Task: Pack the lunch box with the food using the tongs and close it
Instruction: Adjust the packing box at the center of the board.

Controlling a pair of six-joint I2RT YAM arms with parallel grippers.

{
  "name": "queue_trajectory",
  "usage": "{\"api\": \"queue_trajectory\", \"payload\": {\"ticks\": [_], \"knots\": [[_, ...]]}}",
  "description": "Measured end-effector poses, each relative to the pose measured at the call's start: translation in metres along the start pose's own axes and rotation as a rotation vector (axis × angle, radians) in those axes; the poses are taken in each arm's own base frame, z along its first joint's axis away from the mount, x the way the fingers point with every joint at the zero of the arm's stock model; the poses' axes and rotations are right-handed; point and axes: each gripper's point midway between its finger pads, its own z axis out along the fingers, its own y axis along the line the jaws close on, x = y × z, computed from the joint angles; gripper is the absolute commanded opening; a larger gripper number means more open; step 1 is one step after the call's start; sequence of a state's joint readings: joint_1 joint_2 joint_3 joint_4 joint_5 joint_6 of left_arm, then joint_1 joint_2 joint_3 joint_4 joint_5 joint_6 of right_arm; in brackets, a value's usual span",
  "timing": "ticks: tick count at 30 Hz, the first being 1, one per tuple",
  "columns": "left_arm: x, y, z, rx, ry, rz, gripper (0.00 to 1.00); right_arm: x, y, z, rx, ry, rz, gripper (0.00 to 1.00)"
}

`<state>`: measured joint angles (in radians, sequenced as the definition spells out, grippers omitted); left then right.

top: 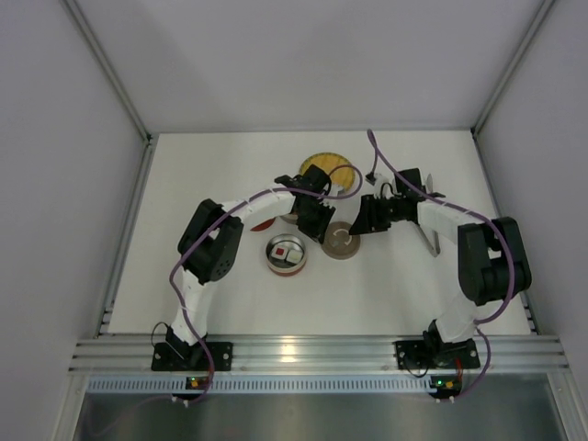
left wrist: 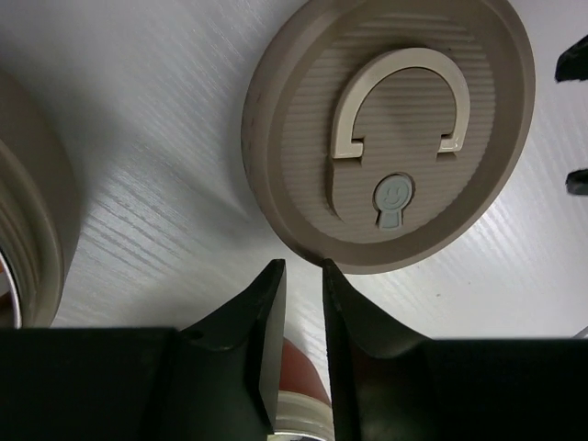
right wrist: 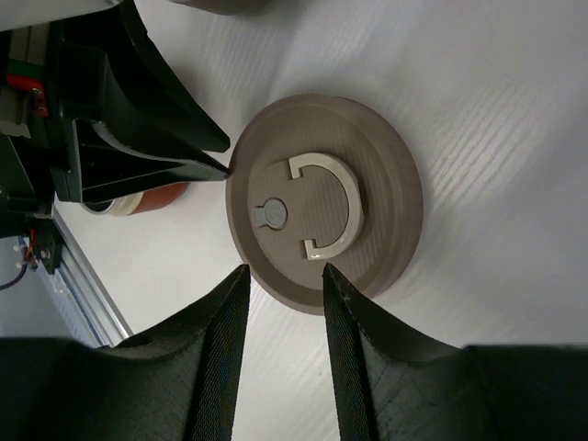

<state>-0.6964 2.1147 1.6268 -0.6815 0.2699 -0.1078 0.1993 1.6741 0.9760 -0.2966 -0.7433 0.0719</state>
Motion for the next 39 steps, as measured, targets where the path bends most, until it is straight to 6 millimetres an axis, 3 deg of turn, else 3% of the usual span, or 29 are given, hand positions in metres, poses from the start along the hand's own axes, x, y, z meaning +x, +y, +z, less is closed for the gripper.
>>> {"api": "queue_trajectory", "payload": {"ticks": [8, 14, 26, 39], "knots": [[-0.005, -0.001, 0.003, 0.002, -0.002, -0.025, 0.22, -0.001, -0.002, 0.012, 0.013, 0.000, 0.000, 0.37], [-0.008, -0.003, 0.005, 0.013, -0.001, -0.033, 0.15, -0.001, -0.011, 0.018, 0.062, -0.008, 0.012, 0.39], [-0.008, -0.005, 0.006, 0.023, 0.004, -0.037, 0.11, -0.003, -0.029, 0.024, 0.136, -0.021, 0.015, 0.41], [-0.005, -0.006, 0.006, 0.031, 0.020, -0.049, 0.07, -0.007, -0.022, 0.036, 0.095, -0.013, 0.004, 0.37]]}}
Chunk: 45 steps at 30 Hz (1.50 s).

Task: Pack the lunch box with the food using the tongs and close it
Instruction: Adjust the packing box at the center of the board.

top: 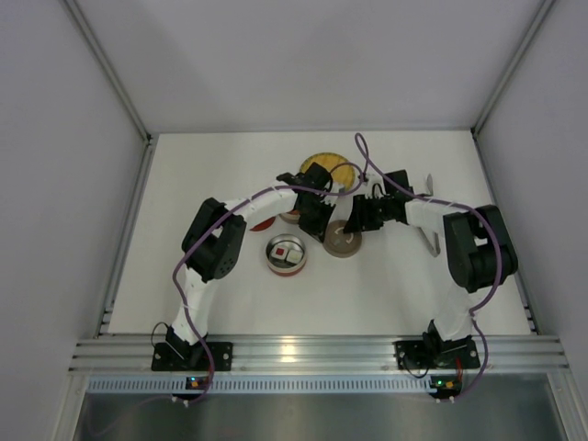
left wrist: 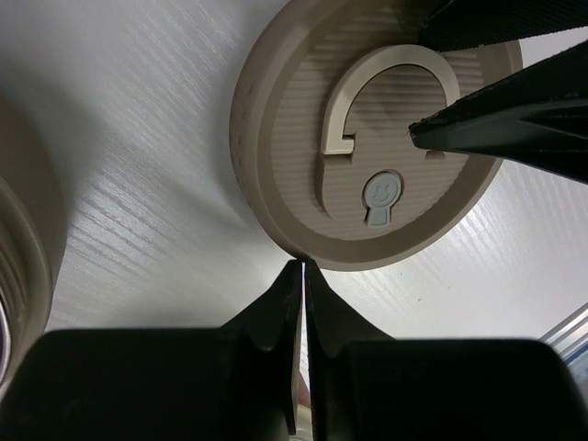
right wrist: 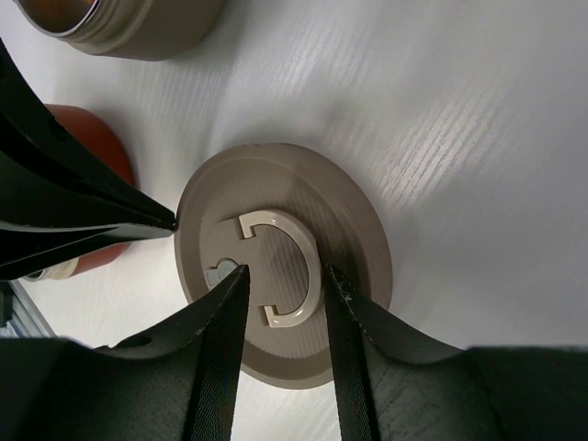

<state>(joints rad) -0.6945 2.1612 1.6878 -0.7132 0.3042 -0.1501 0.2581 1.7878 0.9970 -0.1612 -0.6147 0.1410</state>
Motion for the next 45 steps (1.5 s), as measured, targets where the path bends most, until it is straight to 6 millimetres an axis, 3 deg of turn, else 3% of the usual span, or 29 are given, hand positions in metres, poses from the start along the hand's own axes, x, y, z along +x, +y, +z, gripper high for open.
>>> {"api": "queue_trajectory", "payload": {"ticks": [13, 20, 26, 31, 33, 34, 37, 45], "knots": [[0.012, 0.000, -0.003, 0.008, 0.050, -0.031, 0.02, 0.008, 0.014, -0.001, -0.076, 0.010, 0.038, 0.33], [0.008, -0.003, -0.001, 0.023, 0.040, -0.031, 0.01, 0.012, 0.040, -0.006, -0.186, 0.026, 0.034, 0.30], [0.007, -0.004, 0.000, 0.026, 0.036, -0.029, 0.01, 0.018, 0.045, -0.006, -0.216, 0.043, 0.038, 0.29], [0.007, -0.004, 0.000, 0.025, 0.035, -0.029, 0.13, 0.018, 0.040, -0.005, -0.187, 0.040, 0.036, 0.32], [0.006, -0.004, 0.000, 0.022, 0.031, -0.027, 0.24, 0.018, 0.038, -0.004, -0.175, 0.038, 0.033, 0.34], [0.005, -0.003, 0.000, 0.017, 0.029, -0.024, 0.37, 0.018, 0.037, -0.004, -0.172, 0.038, 0.032, 0.34], [0.004, 0.001, 0.002, -0.002, 0.023, -0.020, 0.47, 0.018, 0.037, -0.004, -0.170, 0.037, 0.030, 0.35], [0.004, 0.005, 0.003, -0.003, 0.011, -0.023, 0.52, 0.008, 0.046, -0.015, -0.178, 0.002, 0.000, 0.38]]}}
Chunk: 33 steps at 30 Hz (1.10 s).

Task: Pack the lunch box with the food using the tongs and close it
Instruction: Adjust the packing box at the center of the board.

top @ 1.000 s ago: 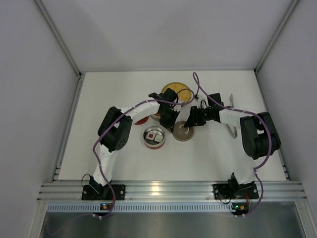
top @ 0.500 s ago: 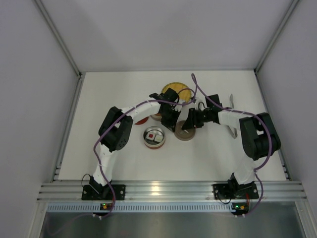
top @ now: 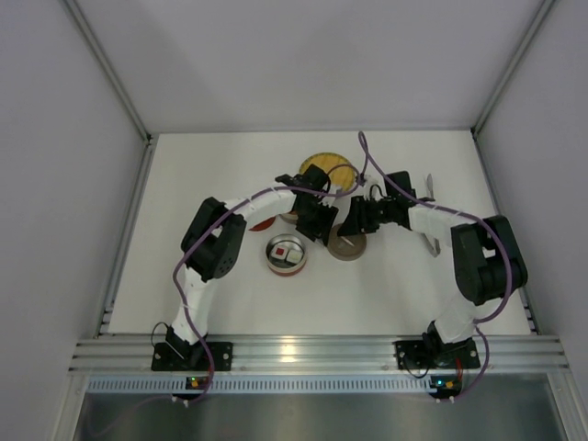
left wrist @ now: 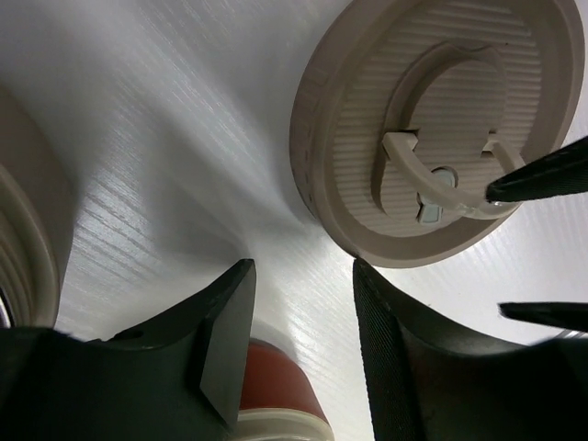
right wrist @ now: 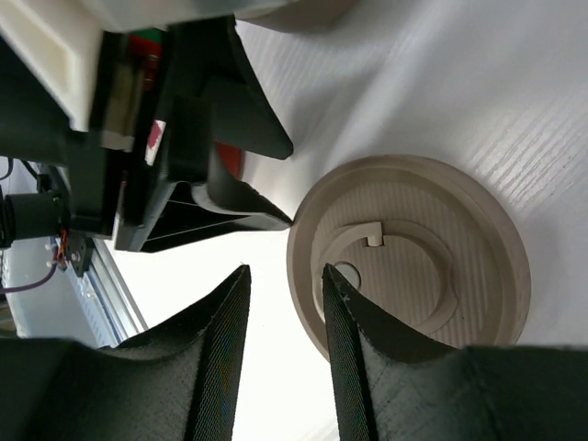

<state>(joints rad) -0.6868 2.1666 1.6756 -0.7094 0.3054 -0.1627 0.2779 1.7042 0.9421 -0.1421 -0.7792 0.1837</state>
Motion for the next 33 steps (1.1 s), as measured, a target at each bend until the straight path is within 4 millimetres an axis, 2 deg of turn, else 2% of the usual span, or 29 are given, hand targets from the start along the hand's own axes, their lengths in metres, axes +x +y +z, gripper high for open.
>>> {"api": "queue_trajectory", "payload": {"ticks": [5, 8, 9, 13, 18, 20, 23, 26, 33], "knots": [[0.005, 0.003, -0.001, 0.006, -0.009, -0.005, 0.55, -0.008, 0.008, -0.007, -0.003, -0.025, -0.034, 0.38], [0.006, 0.003, -0.008, 0.015, -0.027, -0.005, 0.60, -0.008, 0.010, -0.009, -0.003, -0.028, -0.046, 0.39], [0.005, 0.002, -0.011, 0.020, -0.040, -0.004, 0.69, -0.008, 0.010, -0.010, -0.003, -0.026, -0.049, 0.40], [0.000, -0.004, -0.029, 0.045, -0.103, 0.017, 0.72, -0.004, 0.009, -0.013, -0.004, -0.004, -0.056, 0.46], [-0.007, -0.020, -0.064, 0.096, -0.220, 0.099, 0.72, -0.008, 0.012, -0.025, -0.010, 0.016, -0.095, 0.54], [-0.010, -0.027, -0.079, 0.117, -0.265, 0.154, 0.72, -0.012, 0.012, -0.034, -0.004, 0.011, -0.113, 0.57], [-0.012, -0.036, -0.101, 0.137, -0.328, 0.285, 0.73, -0.016, 0.010, -0.052, 0.013, -0.003, -0.130, 0.66], [-0.005, -0.039, -0.115, 0.145, -0.359, 0.455, 0.74, -0.022, 0.007, -0.075, 0.033, -0.031, -0.142, 0.77], [0.005, -0.036, -0.123, 0.169, -0.300, 0.960, 0.73, -0.031, -0.007, -0.137, 0.068, -0.127, -0.112, 0.85]]}}
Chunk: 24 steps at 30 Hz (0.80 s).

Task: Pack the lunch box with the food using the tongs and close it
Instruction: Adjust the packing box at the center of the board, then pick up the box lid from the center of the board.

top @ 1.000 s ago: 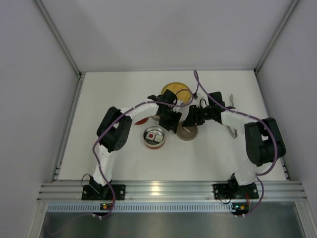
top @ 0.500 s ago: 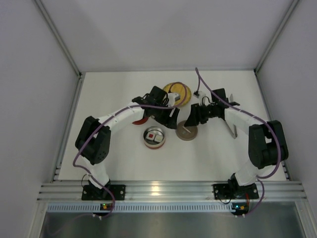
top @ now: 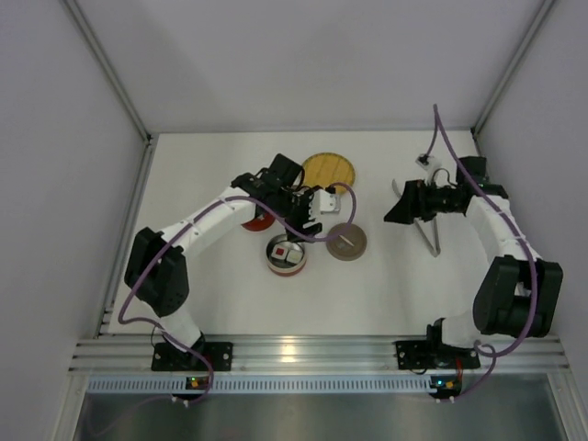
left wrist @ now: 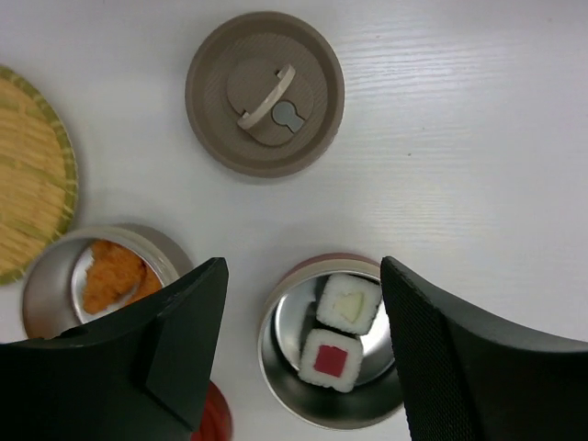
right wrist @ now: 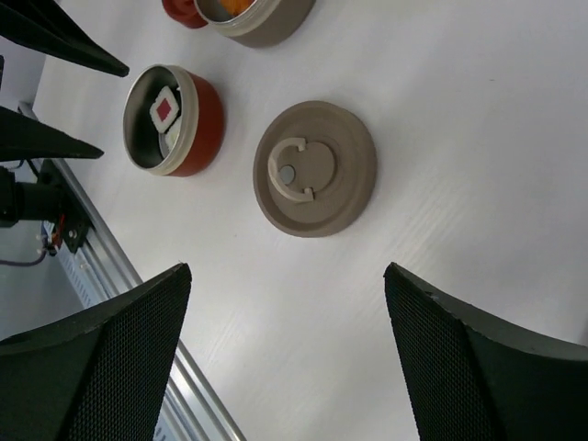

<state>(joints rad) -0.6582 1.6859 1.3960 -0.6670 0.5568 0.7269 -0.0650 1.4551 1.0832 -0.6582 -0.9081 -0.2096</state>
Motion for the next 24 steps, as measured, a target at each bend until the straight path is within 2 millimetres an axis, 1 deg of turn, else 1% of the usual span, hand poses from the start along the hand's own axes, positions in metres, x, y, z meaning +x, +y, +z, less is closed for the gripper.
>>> {"api": "queue_trajectory", "payload": {"ticks": [2, 5, 7, 9, 10, 13, 15, 17, 20, 24], "knots": [[-0.009, 0.006, 0.002, 0.038, -0.010, 0.117, 0.73, -0.002, -0.012, -0.027, 0.025, -0.049, 0.031, 0.86], [-0.018, 0.012, 0.010, 0.075, -0.033, 0.256, 0.73, -0.002, -0.027, -0.057, 0.059, -0.099, 0.071, 0.86], [-0.018, 0.014, 0.019, 0.105, -0.032, 0.321, 0.69, 0.000, -0.034, -0.071, 0.069, -0.124, 0.100, 0.86], [-0.020, 0.017, 0.031, 0.143, -0.025, 0.367, 0.65, 0.005, -0.036, -0.080, 0.066, -0.142, 0.130, 0.86], [-0.022, 0.019, 0.040, 0.166, -0.021, 0.385, 0.61, 0.006, -0.036, -0.083, 0.065, -0.149, 0.142, 0.86], [-0.025, 0.023, 0.069, 0.220, -0.016, 0.420, 0.59, 0.007, -0.036, -0.089, 0.058, -0.163, 0.164, 0.87], [-0.021, 0.025, 0.085, 0.243, -0.008, 0.421, 0.59, 0.008, -0.035, -0.091, 0.052, -0.171, 0.177, 0.87], [-0.013, 0.022, 0.099, 0.268, 0.007, 0.413, 0.56, 0.008, -0.036, -0.093, 0.050, -0.180, 0.186, 0.87], [-0.002, 0.020, 0.110, 0.293, 0.023, 0.403, 0.55, 0.008, -0.037, -0.095, 0.049, -0.189, 0.194, 0.87], [0.004, 0.021, 0.117, 0.301, 0.033, 0.403, 0.54, 0.007, -0.037, -0.095, 0.041, -0.195, 0.200, 0.87]]}}
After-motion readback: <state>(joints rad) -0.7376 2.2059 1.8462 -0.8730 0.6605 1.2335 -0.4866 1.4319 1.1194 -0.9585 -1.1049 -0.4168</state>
